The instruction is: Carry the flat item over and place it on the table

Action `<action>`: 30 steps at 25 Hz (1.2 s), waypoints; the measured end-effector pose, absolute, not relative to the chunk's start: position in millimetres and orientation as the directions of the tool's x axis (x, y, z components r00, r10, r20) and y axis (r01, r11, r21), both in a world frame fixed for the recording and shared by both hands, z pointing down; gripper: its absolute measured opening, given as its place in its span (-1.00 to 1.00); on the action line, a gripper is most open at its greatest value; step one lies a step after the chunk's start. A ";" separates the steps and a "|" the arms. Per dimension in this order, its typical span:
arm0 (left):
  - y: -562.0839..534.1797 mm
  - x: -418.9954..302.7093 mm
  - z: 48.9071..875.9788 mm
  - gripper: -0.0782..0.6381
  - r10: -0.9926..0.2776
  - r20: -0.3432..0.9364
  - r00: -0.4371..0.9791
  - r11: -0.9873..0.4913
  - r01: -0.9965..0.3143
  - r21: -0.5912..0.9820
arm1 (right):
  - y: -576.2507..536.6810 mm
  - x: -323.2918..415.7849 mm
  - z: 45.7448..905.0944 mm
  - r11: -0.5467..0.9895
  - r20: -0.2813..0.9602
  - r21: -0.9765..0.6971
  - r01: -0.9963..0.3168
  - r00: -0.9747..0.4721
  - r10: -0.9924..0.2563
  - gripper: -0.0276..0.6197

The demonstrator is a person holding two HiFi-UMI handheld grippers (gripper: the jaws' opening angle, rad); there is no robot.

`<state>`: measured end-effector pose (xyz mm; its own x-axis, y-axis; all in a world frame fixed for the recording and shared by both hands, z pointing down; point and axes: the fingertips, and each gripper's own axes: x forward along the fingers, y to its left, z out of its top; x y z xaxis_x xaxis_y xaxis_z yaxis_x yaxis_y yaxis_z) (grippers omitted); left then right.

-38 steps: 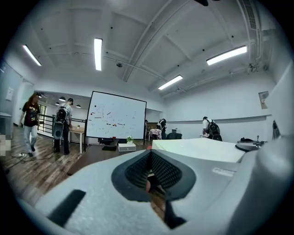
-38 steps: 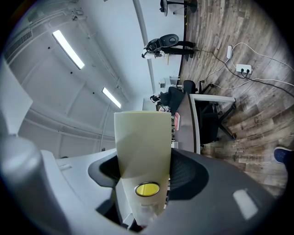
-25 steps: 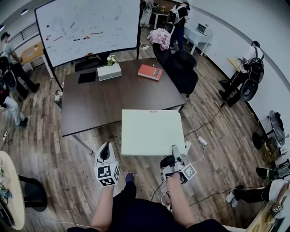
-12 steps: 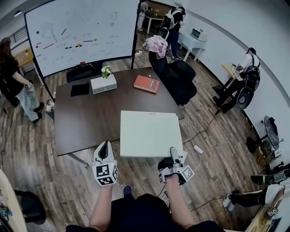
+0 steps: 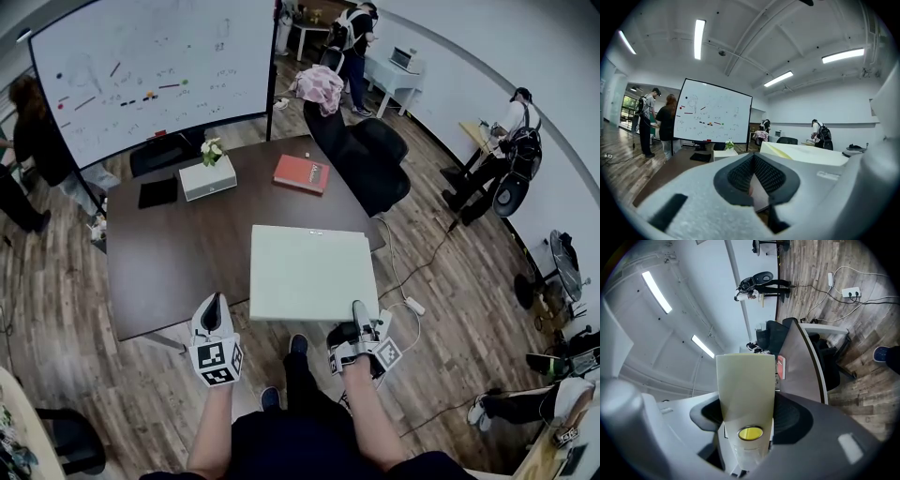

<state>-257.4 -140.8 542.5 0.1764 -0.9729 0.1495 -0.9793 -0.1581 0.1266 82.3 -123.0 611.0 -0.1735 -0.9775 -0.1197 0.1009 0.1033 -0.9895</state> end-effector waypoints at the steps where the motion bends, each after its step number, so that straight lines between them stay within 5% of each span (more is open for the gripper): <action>1: -147.1 -257.3 545.2 -0.79 -0.973 0.154 0.174 -0.155 -0.980 0.126 | -130.5 82.7 614.0 0.101 -0.117 -0.990 0.099 -0.174 -0.978 -0.05; 30: -416.8 -155.1 527.1 -0.79 -0.975 0.144 0.167 -0.158 -0.985 0.072 | -421.4 184.2 717.3 0.012 -0.021 -0.999 0.045 -0.211 -0.977 -0.04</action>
